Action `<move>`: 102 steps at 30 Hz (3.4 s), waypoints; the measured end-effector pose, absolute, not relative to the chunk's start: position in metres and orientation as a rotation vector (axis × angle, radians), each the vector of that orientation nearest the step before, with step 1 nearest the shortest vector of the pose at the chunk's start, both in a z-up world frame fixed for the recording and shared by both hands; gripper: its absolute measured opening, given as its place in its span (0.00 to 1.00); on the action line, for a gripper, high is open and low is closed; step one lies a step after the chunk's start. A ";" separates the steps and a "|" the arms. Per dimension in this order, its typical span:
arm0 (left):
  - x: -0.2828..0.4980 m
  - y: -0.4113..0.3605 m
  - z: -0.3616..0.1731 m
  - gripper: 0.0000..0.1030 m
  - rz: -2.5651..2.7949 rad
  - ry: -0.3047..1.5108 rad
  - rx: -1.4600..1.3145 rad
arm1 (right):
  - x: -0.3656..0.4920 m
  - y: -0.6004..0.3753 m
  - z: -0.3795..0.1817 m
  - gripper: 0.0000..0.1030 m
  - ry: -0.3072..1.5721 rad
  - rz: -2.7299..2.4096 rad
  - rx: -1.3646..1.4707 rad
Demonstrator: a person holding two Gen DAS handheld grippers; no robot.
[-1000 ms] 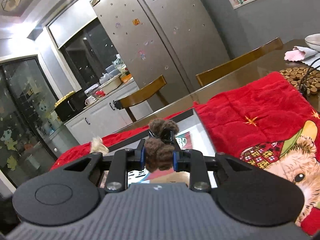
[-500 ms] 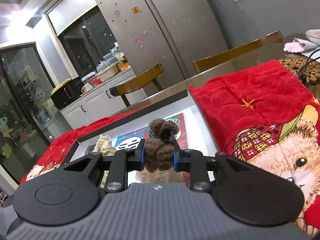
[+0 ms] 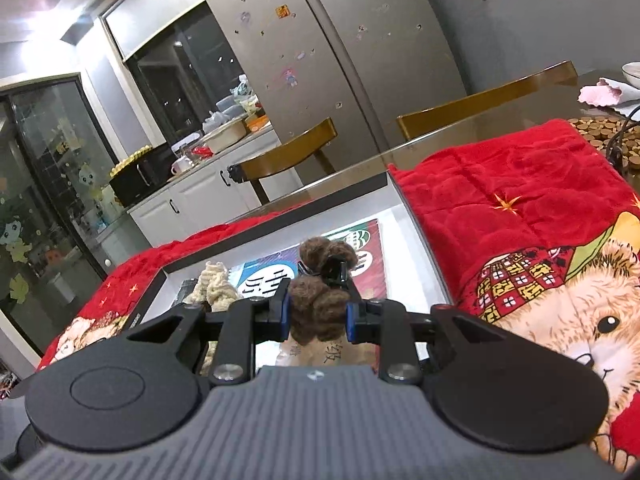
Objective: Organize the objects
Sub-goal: 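Lift both held scrunchies and carry them over the black box, then lower both scrunchies into the box and open both grippers, then grasp blue binder clip with left gripper while right gripper reaches toward brown paper bag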
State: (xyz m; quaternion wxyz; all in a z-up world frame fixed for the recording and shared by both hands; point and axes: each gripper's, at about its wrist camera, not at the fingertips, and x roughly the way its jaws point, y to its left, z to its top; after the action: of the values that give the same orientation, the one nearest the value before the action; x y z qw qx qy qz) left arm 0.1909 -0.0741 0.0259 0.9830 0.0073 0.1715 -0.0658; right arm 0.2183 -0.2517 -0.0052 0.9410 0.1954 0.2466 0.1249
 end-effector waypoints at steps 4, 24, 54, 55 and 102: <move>0.193 -0.073 0.027 0.18 -0.145 0.371 0.008 | 0.218 -0.250 -0.004 0.28 0.520 0.249 0.380; 0.205 -0.067 0.027 0.18 -0.175 0.480 -0.038 | 0.217 -0.248 -0.003 0.28 0.527 0.251 0.387; 0.195 -0.049 0.056 0.66 -0.225 0.427 -0.111 | 0.196 -0.266 0.026 0.74 0.412 0.291 0.479; 0.195 -0.047 0.058 0.67 -0.225 0.427 -0.125 | 0.194 -0.266 0.029 0.74 0.403 0.293 0.478; 0.063 0.054 0.037 0.67 -0.205 0.393 0.148 | 0.120 -0.156 0.004 1.00 0.474 0.395 0.318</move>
State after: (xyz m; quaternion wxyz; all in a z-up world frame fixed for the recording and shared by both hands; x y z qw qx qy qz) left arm 0.0631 0.0540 0.0368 0.9728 0.0735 0.1946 -0.1016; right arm 0.1205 -0.1565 0.0045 0.9404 0.1559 0.2323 0.1934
